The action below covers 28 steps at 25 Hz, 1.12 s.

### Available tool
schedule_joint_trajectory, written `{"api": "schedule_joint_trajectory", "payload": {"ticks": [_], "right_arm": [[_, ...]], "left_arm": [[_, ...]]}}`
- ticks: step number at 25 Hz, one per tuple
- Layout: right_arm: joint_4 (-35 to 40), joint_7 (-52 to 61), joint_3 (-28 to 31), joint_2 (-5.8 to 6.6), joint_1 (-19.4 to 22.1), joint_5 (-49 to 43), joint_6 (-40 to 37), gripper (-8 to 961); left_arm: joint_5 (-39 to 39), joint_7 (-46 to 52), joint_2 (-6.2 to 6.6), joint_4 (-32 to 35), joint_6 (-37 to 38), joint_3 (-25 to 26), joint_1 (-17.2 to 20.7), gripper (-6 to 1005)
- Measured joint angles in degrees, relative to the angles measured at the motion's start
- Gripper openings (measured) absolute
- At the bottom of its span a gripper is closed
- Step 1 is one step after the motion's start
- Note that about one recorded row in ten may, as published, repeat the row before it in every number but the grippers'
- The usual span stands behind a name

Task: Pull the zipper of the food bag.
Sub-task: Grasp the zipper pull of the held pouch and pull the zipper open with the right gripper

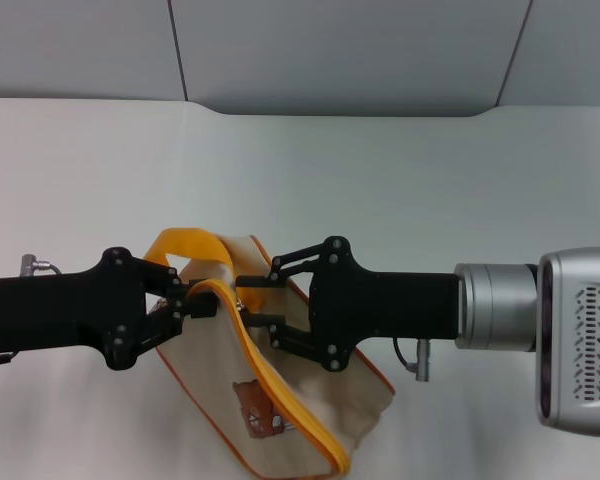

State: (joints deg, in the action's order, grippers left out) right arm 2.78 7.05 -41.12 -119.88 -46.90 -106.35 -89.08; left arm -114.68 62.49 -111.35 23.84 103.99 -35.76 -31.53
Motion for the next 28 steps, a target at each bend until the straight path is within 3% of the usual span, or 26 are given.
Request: {"api": "schedule_joint_trajectory", "payload": {"ticks": [12,17,20,25,28], "right_arm": [[-0.24,0.0,-0.01,-0.01,-0.08,0.0,0.46,217],[-0.24,0.17,-0.01,0.0,-0.1,0.0,1.21,34],[0.07,0.51,-0.4,-0.01,0.12,-0.19,1.2,5],[4.0,1.46,-5.87,0.41,4.47,-0.8,-0.04,32],[12.65,7.54,-8.57,0.48,11.49,-0.85,-4.71,48]], "left_arm": [[0.37,-0.02,0.05,0.07,0.09,0.35,0.22,66],[0.37,-0.23,-0.07,0.07,0.09,0.35,0.36,66],[0.36,-0.33,-0.09,0.04,-0.05,1.26,0.58,66],[0.41,-0.23,-0.09,-0.11,-0.88,5.89,1.45,66],[0.47,-0.02,0.08,-0.54,-2.0,7.61,1.73,65]]}}
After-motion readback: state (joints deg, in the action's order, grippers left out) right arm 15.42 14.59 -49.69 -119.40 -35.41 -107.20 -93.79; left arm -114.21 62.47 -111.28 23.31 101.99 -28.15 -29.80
